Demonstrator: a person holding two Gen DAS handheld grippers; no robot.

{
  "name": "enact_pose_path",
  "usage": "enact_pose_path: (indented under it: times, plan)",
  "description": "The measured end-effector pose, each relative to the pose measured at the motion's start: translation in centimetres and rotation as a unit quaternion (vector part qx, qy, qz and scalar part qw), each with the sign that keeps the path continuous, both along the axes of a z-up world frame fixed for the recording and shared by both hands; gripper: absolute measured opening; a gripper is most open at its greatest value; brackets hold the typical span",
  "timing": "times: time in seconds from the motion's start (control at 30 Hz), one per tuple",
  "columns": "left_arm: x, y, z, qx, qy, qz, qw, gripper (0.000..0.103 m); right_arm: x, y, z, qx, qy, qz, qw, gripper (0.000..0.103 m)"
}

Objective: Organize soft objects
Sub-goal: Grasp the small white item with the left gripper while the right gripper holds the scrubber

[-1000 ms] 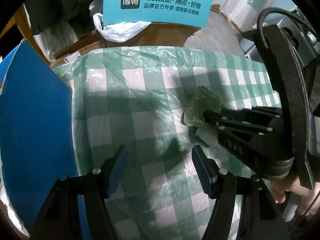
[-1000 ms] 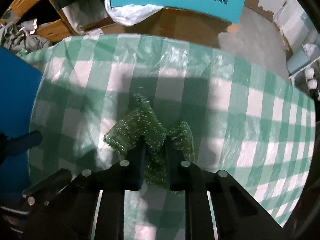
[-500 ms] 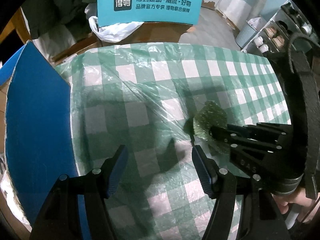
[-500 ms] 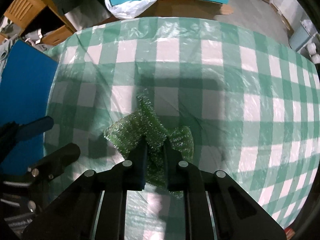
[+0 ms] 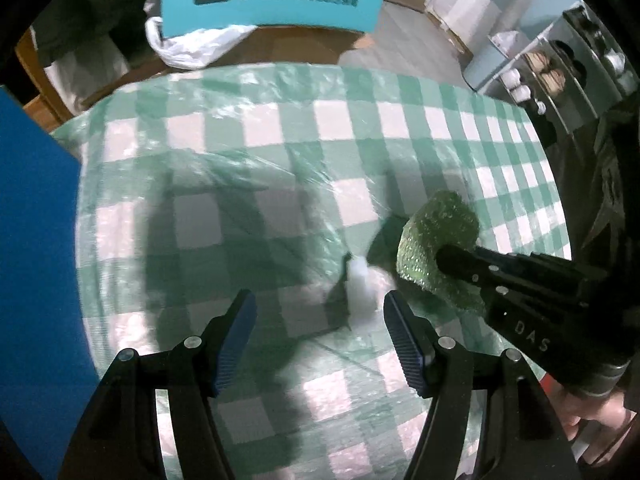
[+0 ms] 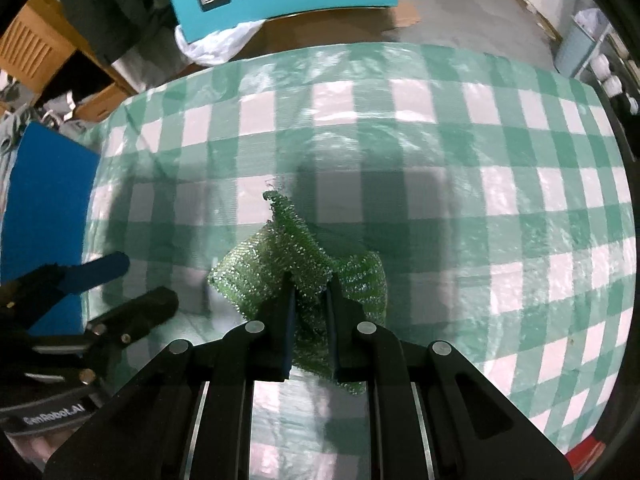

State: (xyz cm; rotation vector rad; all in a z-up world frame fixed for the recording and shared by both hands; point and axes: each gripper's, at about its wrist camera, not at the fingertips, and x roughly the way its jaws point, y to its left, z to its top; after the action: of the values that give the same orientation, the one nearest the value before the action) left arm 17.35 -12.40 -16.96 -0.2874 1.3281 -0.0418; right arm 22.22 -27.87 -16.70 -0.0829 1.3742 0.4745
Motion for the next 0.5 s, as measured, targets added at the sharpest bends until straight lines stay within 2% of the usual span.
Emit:
enact_pose_path:
  times: [0.23, 0.5]
  plan:
    - [0.5, -2.3, -1.5, 0.003, 0.016, -0.012, 0.9998, 0.067, 0.1, -2.6, -0.3, -0.002, -0.003, -0.014, 1.0, 0.011]
    - [1.1, -3.0, -2.6, 0.0, 0.013, 0.001, 0.9999, 0.067, 0.3, -4.3, -0.1, 0.007, -0.006, -0.027, 1.0, 0.012]
